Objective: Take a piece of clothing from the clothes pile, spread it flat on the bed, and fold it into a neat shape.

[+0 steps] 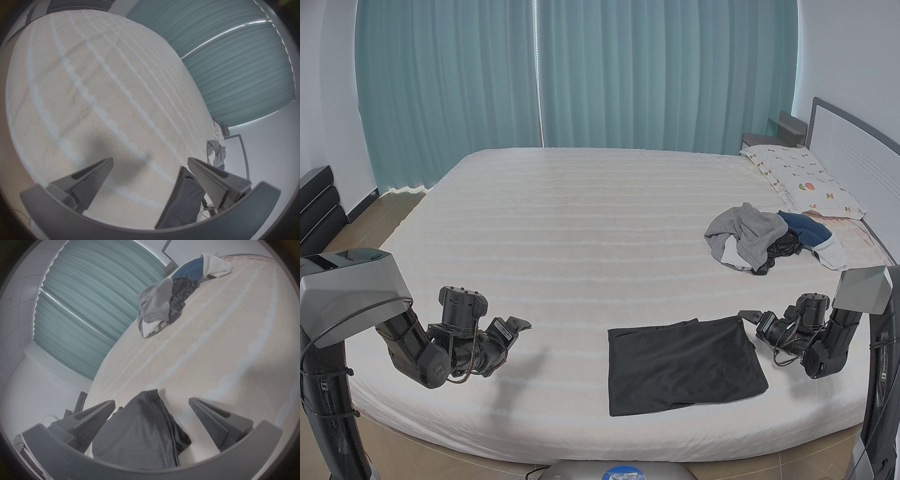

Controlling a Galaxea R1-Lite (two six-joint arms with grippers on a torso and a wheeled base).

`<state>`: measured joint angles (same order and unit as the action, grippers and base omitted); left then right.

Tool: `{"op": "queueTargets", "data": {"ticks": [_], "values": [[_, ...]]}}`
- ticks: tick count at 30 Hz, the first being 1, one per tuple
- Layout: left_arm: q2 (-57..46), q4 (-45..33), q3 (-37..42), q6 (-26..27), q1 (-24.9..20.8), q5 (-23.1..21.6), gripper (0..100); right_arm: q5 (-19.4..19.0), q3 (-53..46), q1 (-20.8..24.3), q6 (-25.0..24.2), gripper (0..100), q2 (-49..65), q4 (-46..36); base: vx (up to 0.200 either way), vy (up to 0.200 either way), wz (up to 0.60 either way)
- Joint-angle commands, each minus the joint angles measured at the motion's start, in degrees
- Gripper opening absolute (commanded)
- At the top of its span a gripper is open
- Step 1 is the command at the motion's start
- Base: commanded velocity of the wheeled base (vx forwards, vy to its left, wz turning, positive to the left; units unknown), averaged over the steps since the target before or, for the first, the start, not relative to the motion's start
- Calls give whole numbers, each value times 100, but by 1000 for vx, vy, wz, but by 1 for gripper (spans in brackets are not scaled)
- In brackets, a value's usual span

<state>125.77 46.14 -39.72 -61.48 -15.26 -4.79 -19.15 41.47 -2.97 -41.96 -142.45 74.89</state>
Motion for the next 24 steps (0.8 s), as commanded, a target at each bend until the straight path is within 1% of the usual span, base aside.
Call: {"op": "queueTargets", "data": {"ticks": [1, 10, 14, 18, 24], "values": [[0, 9, 8, -5, 6, -4, 100, -1, 10, -1, -49, 100, -2, 0, -200, 0, 0], [-26, 0, -106, -49, 23, -57, 100, -10, 63, -1, -199, 100, -2, 8, 0, 0, 0], [-35, -9, -212, -75, -161, -48, 100, -1, 63, 7, -269, 100, -2, 17, 0, -200, 0], [-17, -17, -273, -75, -170, -57, 100, -1, 63, 7, -269, 100, -11, 44, 0, -200, 0], [0, -35, -326, -75, -196, -57, 100, 8, -8, 16, -269, 100, -73, 307, 0, -200, 0]]}}
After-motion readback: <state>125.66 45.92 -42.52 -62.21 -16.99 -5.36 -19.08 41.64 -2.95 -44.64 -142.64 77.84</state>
